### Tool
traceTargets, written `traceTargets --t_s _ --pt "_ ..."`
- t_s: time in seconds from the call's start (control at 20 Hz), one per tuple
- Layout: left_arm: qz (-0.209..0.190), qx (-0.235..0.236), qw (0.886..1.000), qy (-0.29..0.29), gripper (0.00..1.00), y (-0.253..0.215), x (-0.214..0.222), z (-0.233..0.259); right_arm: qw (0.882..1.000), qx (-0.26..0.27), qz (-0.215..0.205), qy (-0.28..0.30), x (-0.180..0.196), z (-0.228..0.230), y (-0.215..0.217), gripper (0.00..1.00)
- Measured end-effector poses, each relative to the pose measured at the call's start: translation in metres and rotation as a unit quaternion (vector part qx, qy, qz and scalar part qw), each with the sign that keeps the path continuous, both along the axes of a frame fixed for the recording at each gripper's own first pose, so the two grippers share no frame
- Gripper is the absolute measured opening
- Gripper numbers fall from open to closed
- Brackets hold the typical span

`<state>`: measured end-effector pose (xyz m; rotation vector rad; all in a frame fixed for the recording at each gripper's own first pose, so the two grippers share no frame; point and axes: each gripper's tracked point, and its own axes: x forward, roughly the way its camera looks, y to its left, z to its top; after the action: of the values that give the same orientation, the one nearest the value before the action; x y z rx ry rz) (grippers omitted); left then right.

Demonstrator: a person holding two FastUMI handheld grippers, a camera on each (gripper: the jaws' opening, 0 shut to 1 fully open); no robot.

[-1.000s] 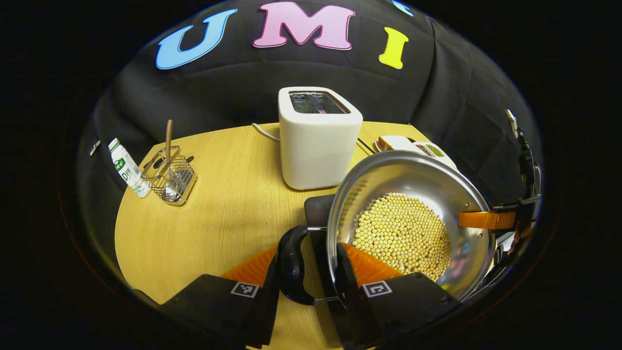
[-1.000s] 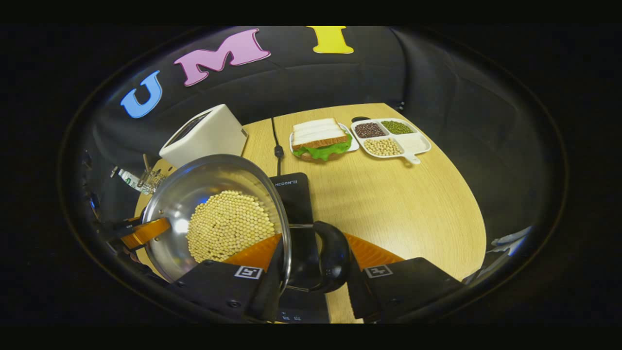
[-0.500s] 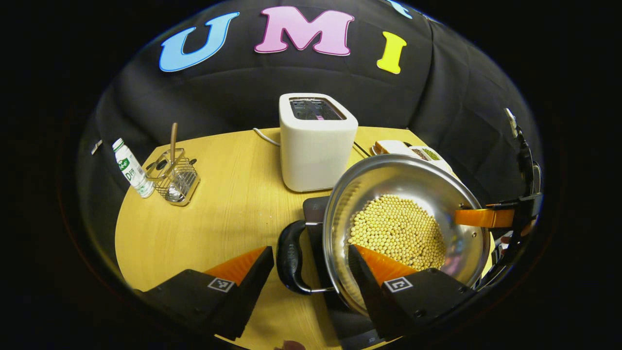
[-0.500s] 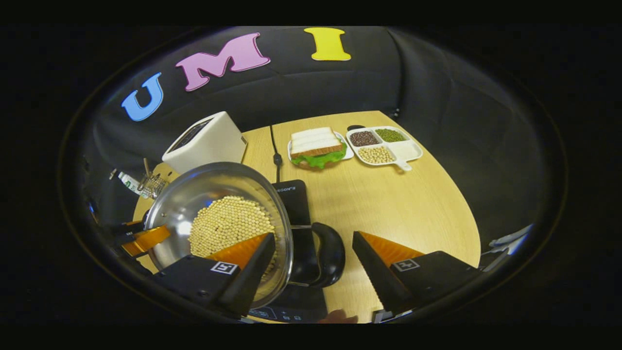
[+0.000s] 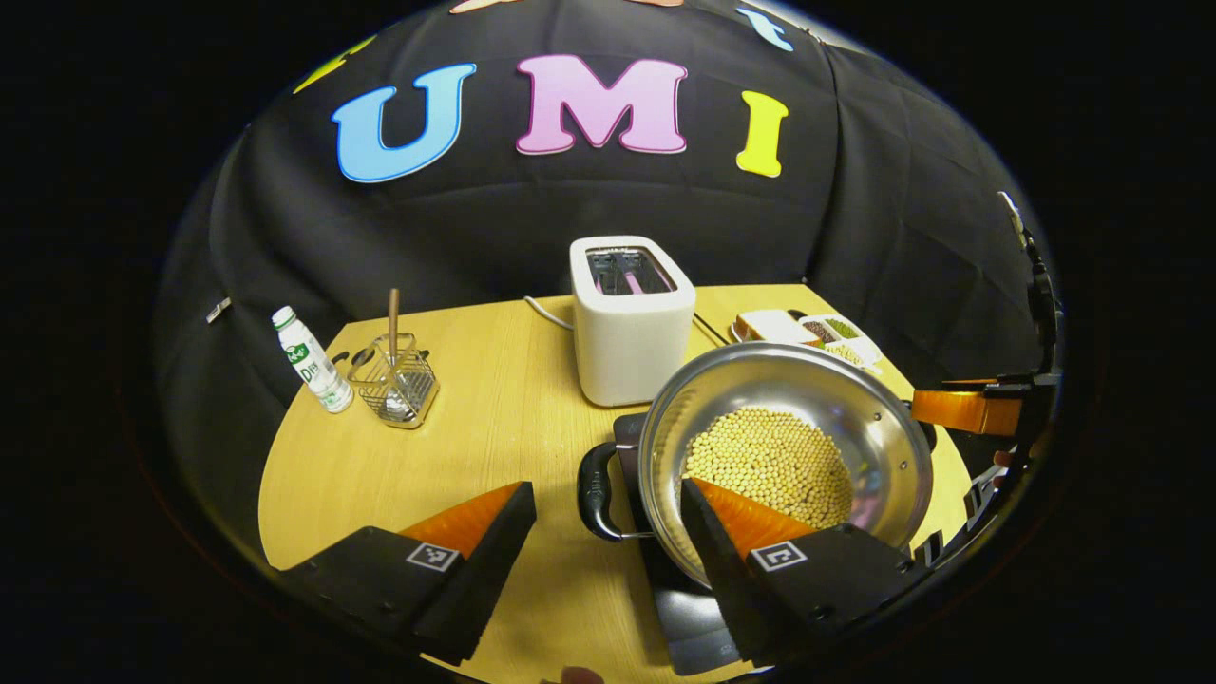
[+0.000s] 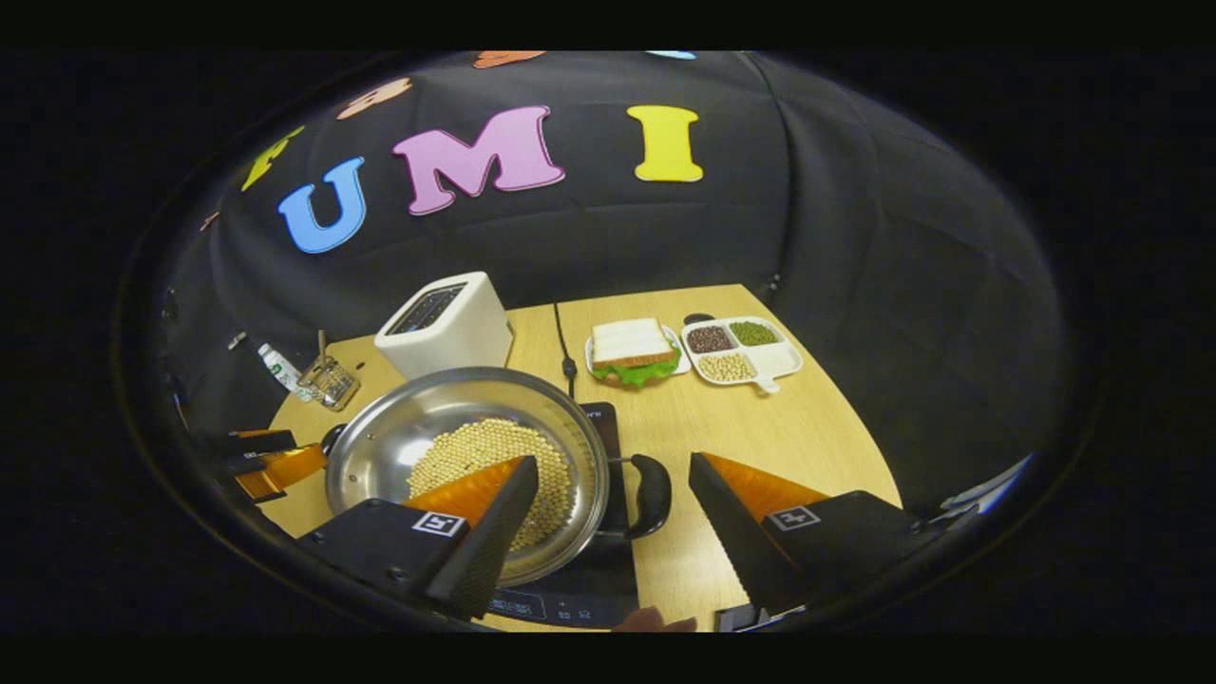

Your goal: First push the handle of the pot to place it horizontally, then grasp the pot with both hands and set it on the induction cooktop.

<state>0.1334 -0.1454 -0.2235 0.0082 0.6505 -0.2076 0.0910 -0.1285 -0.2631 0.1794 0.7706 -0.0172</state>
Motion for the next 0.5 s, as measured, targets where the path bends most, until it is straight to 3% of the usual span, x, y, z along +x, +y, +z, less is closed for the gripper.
traceTargets --t_s 0.5 --pt "0.027 -0.033 0.990 -0.134 0.96 0.012 -0.040 0.118 0.990 -0.023 0.006 -0.140 -0.018 0.132 0.009 0.99"
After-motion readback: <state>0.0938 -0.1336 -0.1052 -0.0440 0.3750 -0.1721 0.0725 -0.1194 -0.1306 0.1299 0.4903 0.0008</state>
